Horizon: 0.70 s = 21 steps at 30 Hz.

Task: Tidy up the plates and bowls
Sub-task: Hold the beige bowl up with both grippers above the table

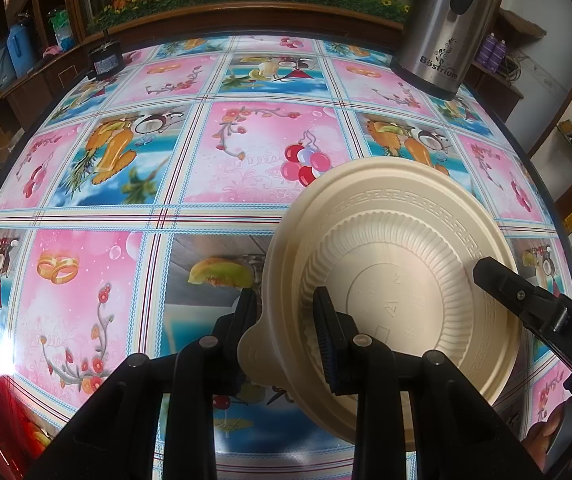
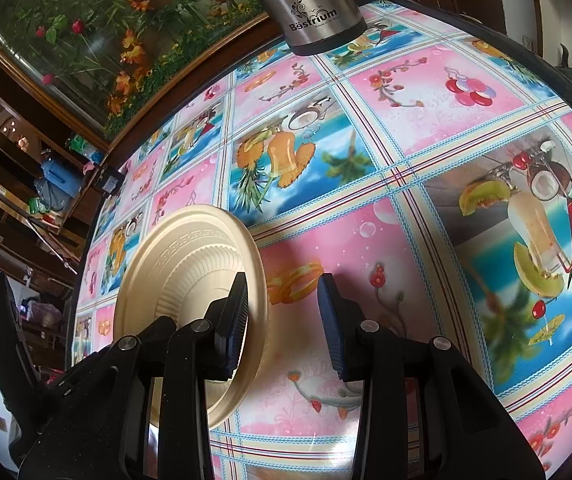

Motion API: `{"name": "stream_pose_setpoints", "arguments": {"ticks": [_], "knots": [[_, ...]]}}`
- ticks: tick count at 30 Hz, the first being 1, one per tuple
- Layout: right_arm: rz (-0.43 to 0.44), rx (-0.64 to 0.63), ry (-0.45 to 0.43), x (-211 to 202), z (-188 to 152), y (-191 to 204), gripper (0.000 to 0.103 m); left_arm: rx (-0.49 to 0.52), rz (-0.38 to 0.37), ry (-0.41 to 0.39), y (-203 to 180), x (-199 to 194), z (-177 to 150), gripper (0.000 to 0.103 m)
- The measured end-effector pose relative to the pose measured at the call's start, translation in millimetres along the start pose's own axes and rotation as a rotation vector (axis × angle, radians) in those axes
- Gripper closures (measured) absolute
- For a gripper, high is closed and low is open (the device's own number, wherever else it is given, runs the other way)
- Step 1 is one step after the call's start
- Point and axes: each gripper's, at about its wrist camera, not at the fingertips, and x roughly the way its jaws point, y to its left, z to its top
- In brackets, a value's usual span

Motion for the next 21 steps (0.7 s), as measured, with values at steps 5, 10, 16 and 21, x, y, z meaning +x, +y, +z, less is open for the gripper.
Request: {"name": "stream_pose_setpoints", "arguments": {"ticks": [5, 10, 16, 21], "knots": [[-0.007, -0.051, -0.016, -1.9, -1.6, 7.5, 0.085, 0.003, -0.001, 0.001, -1.4, 0.3, 0.5, 0.073], [-0.007, -0.062, -0.023, -3.4, -2.4, 10.1, 0.089, 0.004, -0.002, 0.001, -1.7, 0.3, 0.8, 0.073], [0.001, -0.059, -0.03, -4.6, -2.3, 10.7, 0.09, 0.003, 0.002, 0.001, -2.3, 0.7, 0.7, 0.071], [0.002, -0.059, -0.032, -4.9, -2.2, 10.3, 0.09, 0.001, 0.003, 0.0, -2.1, 0.8, 0.1, 0.07]]}}
